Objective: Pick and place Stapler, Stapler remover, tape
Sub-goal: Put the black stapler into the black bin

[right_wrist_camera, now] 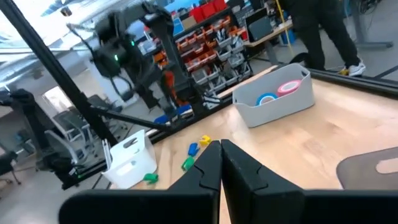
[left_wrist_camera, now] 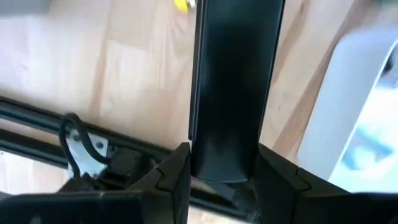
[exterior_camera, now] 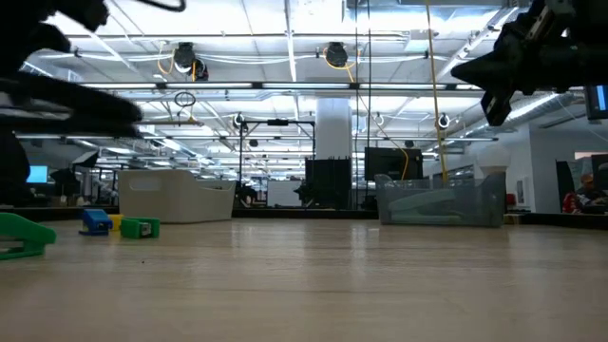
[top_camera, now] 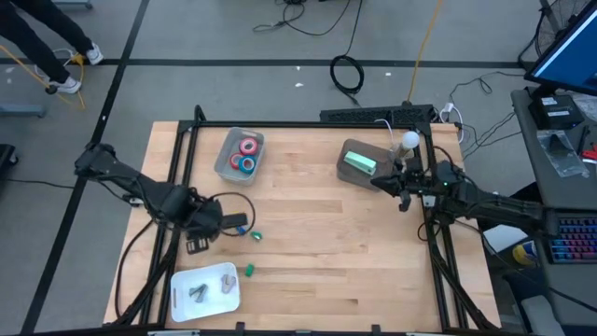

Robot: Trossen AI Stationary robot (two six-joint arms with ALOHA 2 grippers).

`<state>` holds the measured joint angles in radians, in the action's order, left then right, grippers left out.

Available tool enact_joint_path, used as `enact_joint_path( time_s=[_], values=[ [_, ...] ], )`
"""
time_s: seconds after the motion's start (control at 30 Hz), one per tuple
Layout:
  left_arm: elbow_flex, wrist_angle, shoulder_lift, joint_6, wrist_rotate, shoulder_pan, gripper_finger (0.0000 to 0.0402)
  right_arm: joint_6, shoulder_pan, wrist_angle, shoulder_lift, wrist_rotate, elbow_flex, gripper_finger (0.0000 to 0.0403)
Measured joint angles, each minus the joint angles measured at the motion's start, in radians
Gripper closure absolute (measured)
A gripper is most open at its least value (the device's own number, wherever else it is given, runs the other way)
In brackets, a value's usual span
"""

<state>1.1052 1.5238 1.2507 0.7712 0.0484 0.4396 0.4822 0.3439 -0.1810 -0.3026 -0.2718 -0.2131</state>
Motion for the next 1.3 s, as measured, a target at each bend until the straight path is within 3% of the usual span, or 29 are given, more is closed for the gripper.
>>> enact_joint_path(
  time_s=[0.2,0.37,0.5,0.7,1.0,1.3],
  values=[
    [0.087,-0.010,0.049,-0.021,-0.051,-0.108,0.0268,-0.027,-0.045,-0.186,-0.244,-0.046,-0.014,0.0403],
    [0.141,-0.051,0.125,-0.126,-0.059,-0.189,0.0268,-0.120,-0.106,-0.195,-0.439,-0.048,-0.120,0.0403],
    [0.189,-0.098,0.192,-0.196,-0.071,-0.235,0.0268,-0.215,-0.142,-0.150,-0.572,-0.048,-0.231,0.0403],
    [0.289,-0.132,0.289,-0.277,-0.108,-0.270,0.0268,-0.367,-0.171,0.055,-0.738,-0.045,-0.416,0.0403],
    [0.417,-0.142,0.398,-0.378,-0.157,-0.300,0.0268,-0.489,-0.172,0.129,-0.888,-0.045,-0.570,0.0372],
    [0.433,-0.227,0.415,-0.477,-0.169,-0.337,0.0268,-0.551,-0.205,0.113,-0.961,-0.039,-0.651,0.0286]
  ],
)
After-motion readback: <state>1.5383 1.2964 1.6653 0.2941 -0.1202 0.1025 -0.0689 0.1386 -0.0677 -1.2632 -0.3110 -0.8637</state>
